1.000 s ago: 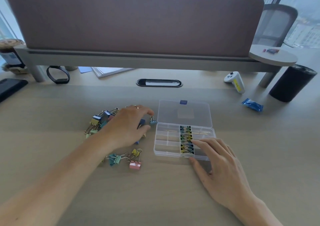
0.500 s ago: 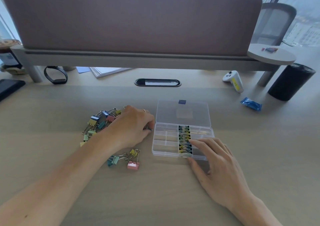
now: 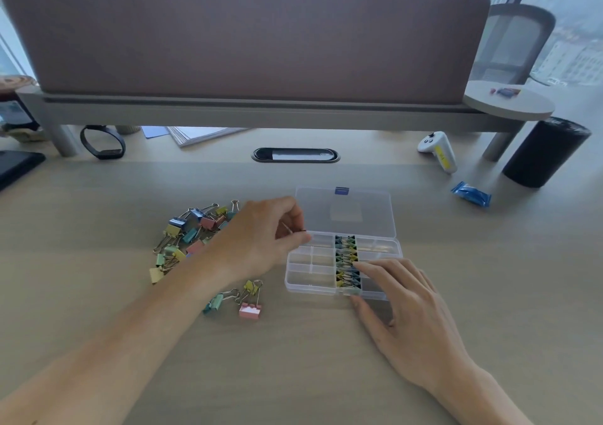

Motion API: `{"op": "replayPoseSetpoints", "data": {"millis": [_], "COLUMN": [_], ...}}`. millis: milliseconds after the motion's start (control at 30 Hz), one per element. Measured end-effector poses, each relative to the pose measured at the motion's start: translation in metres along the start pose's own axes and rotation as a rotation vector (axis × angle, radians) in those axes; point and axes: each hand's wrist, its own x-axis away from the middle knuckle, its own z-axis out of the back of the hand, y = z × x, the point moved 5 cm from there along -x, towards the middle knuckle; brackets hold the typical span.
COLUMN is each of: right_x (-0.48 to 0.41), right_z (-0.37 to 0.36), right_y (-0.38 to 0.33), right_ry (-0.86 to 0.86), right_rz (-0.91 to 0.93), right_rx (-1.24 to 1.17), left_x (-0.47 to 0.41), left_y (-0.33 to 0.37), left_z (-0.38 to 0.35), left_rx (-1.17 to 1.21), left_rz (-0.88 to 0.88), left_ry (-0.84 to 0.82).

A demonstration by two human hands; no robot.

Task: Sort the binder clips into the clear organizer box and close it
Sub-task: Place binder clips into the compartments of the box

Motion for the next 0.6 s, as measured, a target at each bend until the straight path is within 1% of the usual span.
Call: {"op": "replayPoseSetpoints", "data": {"millis": [167, 333, 467, 600], "right_x": [0.000, 0.000, 0.000, 0.000], "right_z": [0.000, 0.000, 0.000, 0.000], "right_y": [0.000, 0.000, 0.001, 0.001], "right_ry": [0.001, -0.004, 0.003, 0.005], "right_rz": [0.004, -0.005, 0.000, -0.003], "right_rx": [-0.006, -0.009, -0.014, -0.024], "left_x": [-0.005, -0.008, -0.008, -0.010], "left_y": [0.018, 0.019, 0.022, 0.022], "left_z": [-0.024, -0.033, -0.031, -0.035], "left_rx": [0.026, -0.047, -0.068, -0.093], "left_rz": [-0.062, -0.112, -0.153, -0.161], "left_ry": [-0.068, -0.072, -0.044, -0.043]}}
